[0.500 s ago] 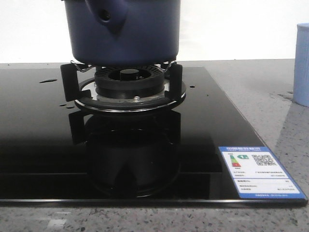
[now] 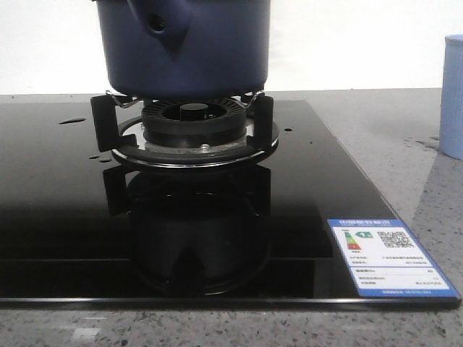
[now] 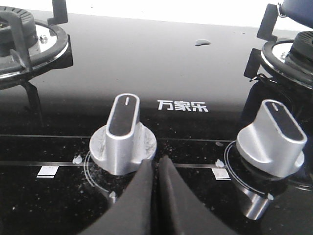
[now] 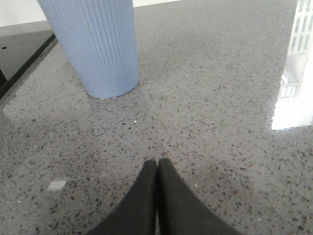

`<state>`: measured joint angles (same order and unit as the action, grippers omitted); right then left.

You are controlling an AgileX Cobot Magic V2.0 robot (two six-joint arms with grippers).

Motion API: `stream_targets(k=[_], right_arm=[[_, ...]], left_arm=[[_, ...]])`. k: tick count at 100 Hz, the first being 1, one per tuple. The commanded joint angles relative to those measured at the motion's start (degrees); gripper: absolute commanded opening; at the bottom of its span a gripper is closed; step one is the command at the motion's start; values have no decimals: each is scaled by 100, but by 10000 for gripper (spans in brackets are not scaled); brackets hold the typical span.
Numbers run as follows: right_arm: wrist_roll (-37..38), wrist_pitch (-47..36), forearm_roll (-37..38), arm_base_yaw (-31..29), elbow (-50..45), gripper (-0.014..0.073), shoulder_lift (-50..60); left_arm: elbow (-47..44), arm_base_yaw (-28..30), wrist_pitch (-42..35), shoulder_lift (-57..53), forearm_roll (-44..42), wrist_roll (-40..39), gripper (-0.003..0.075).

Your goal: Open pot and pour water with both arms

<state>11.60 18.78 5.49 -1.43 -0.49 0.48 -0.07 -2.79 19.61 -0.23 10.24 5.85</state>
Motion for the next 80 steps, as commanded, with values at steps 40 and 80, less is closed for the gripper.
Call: stream_targets(k=[40,80], right_arm=[[-23,-1469,-182,-32,-152,-69,112],[82,-2847,-1608,-22,-152,-69,112]], left_arm=[[-183,22,-602,-149,325,-26,-19],[-183,22,-1648,-149,5394,-26,-19]])
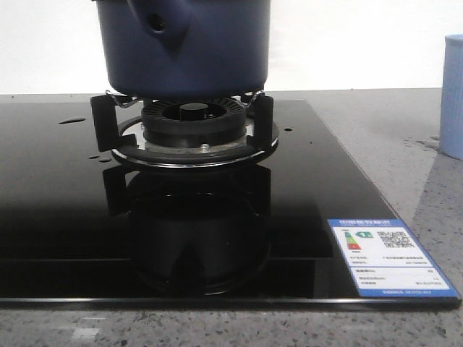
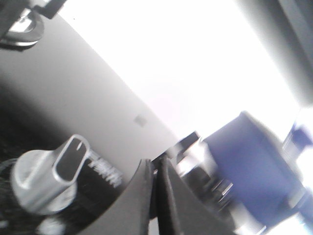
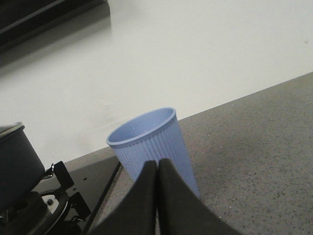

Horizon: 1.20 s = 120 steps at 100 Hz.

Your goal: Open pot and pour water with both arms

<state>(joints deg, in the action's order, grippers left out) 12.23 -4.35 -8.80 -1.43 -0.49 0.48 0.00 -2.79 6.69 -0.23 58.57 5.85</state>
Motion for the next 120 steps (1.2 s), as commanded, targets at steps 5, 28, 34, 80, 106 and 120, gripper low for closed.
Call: stream_targets(k=[5,28,34,80,106,120], right_arm=[[18,-507,-280,-22,-126,-69,112],[18,1262,-570,-22,718,-69,3],[18,1628,-570,-22,1104,-69,-133],[-421,6421,-1348,-22,4132,-69,-2659],[-3130,6390,-3787,-22,4443,-69,-3234],[-3969,5860,-3879,-22,4443,-69,-3234]], left_arm=[[-140,22,-278,-149,551,-14,-19],[550,-21,1020,28,-174,636,-19],[834,-21,1306,230,-225,912,-19],[3048,-250,3550,2903,1063,3946,-18],[3422,-490,4826,3887,2995,6281,-18],[3608,-587,4784,4218,3267,7218,-18]])
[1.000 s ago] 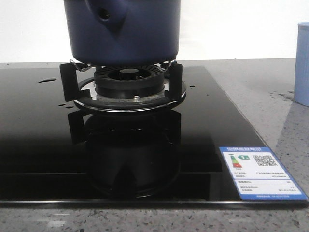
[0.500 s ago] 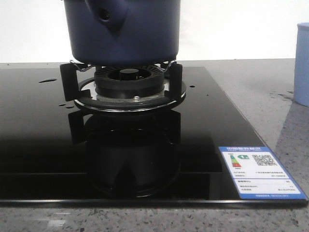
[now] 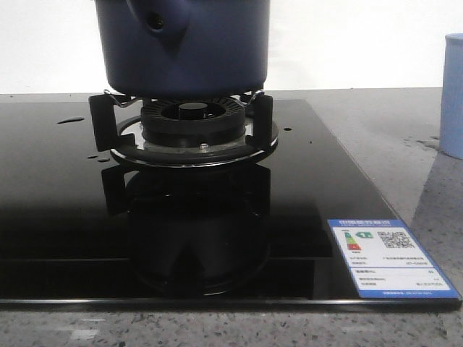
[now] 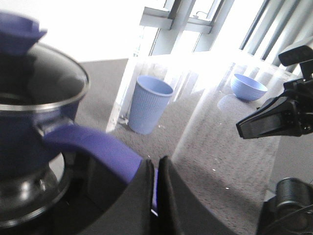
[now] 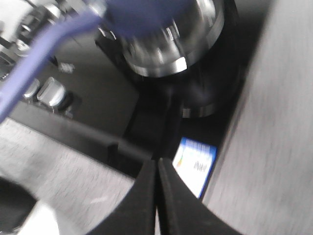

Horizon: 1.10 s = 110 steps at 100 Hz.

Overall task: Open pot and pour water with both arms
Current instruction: 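Grasp the purple lid knob with the left gripper and lift the lid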

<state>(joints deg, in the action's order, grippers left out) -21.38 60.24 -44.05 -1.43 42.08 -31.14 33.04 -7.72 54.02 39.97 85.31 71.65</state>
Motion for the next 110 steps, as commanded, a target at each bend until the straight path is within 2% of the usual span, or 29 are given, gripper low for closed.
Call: stream_targets(k=[1,8,15,23,28,34,41,50,57,78,100,110], right_arm=[[-620,-650,-354,-22,185,-69,-73],[-634,-898,-342,-22,185,-69,-73],[-661,-1150,-342,-22,185,-63,-73],[-968,-1334,-334,-22,185,-21,-73],[-1220,-1349,-334,-22,185,45,-73],[-1330,-1349,-334,-22,185,171,-73],[-1345,-1349,-334,-22,185,342,-73],[-1345,-1362,-334,-22,185,513,-73],[-1345,-1362,-334,-22,185,570,-73],[-1345,-1362,-334,-22,185,573,-73],[-1345,-1362,-334,-22,185,573,-73],[-1345,-1352,-334,-22,185,573,-73]], left_arm=[[320,-108,51,232,583,680,-18],[489,-214,37,414,570,1051,-12],[673,-359,37,608,558,1505,34],[895,-552,-20,848,527,1921,169],[1027,-647,-127,1018,520,1969,279],[1174,-721,-322,1232,520,1969,410],[1355,-792,-585,1466,520,1969,491],[1620,-792,-672,1767,411,1969,501],[1868,-792,-685,2031,311,1969,501],[2637,-792,-1054,2847,182,2389,510],[3285,-792,-1280,3659,193,2427,603],[3498,-792,-1361,3989,193,2427,613]])
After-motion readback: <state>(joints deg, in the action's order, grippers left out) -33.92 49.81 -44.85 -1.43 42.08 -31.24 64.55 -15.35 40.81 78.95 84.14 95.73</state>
